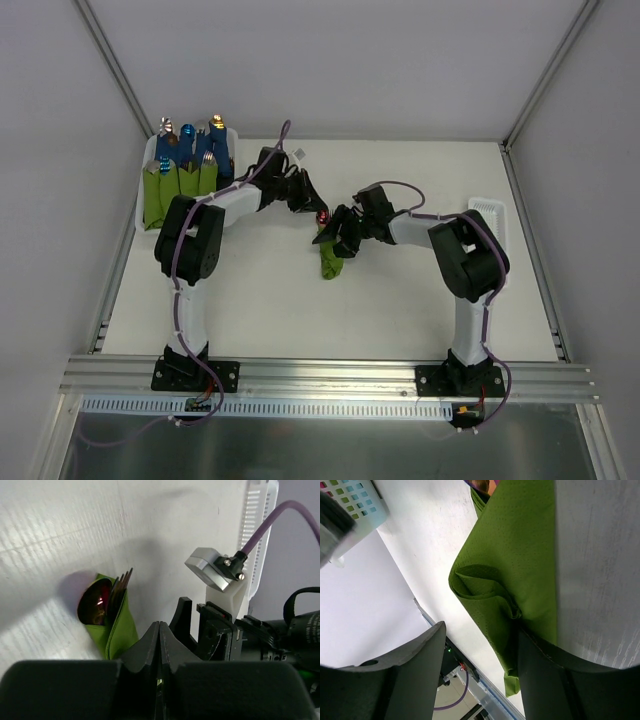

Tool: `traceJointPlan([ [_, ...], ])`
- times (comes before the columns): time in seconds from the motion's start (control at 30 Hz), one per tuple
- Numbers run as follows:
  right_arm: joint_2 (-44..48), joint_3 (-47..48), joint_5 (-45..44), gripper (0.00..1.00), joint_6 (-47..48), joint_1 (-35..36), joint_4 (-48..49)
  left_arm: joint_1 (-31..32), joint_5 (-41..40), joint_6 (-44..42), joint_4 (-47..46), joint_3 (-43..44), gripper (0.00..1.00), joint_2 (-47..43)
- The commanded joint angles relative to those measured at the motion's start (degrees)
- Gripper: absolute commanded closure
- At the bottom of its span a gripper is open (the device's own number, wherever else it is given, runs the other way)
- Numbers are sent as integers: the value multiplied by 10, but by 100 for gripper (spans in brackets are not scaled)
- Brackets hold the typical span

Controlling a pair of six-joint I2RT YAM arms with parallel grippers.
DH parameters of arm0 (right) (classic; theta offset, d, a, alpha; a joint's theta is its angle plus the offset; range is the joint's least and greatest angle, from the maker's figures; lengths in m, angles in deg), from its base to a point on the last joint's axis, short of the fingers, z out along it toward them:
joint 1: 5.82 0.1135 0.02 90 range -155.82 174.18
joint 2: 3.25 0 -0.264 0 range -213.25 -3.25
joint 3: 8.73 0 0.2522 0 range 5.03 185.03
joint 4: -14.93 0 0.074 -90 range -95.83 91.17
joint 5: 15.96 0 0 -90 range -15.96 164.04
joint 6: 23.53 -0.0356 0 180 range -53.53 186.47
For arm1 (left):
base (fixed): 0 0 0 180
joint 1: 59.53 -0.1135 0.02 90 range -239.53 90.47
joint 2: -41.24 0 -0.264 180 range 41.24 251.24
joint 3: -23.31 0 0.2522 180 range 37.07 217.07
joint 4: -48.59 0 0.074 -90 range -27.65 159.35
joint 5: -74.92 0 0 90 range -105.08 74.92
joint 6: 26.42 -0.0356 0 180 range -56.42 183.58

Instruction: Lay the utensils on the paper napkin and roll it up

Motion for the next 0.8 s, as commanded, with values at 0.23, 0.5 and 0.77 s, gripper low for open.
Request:
traceJointPlan([
  [0.23, -19, 11, -14, 42, 37, 7, -54, 31, 26, -61, 80, 19, 100, 49],
  [0.5, -4, 32, -24, 42, 68, 5, -108, 34, -5, -83, 112, -2, 100, 70],
  [0.77, 101, 43, -41, 27, 134, -24, -167, 33, -17, -64, 113, -8, 100, 89],
])
